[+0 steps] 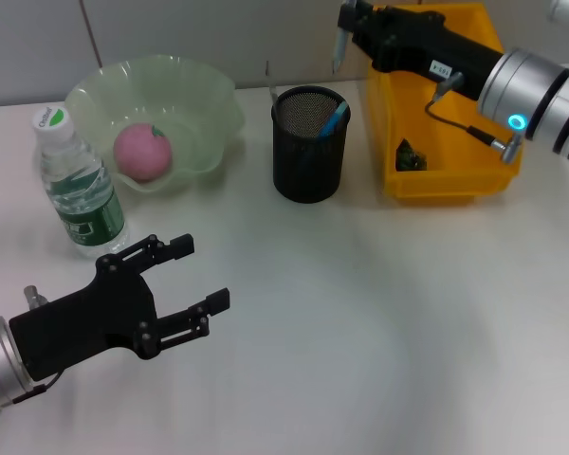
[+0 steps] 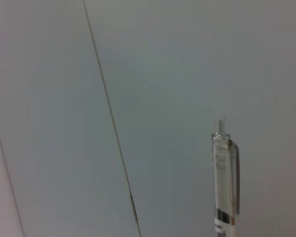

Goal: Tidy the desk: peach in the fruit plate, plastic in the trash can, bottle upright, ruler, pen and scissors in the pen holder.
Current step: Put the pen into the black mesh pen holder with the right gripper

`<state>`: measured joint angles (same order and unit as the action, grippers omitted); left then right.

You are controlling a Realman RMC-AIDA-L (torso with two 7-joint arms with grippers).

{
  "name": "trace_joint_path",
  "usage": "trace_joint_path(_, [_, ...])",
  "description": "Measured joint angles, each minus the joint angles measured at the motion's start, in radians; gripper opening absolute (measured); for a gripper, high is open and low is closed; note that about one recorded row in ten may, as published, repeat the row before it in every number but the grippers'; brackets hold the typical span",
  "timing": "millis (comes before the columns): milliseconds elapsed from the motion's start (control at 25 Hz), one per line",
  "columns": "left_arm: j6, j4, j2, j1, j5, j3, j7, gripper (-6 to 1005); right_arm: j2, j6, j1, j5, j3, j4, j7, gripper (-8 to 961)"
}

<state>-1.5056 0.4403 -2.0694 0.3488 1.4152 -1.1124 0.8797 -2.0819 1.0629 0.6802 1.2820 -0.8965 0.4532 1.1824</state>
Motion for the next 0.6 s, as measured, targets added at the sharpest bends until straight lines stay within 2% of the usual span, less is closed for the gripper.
trace_joint_path(600, [-0.009, -0.010, 0.000, -0.010, -0.003, 0.008, 0.001, 801, -0.003, -0.165, 0.060, -0.002, -0.116, -0.054, -0.045, 127])
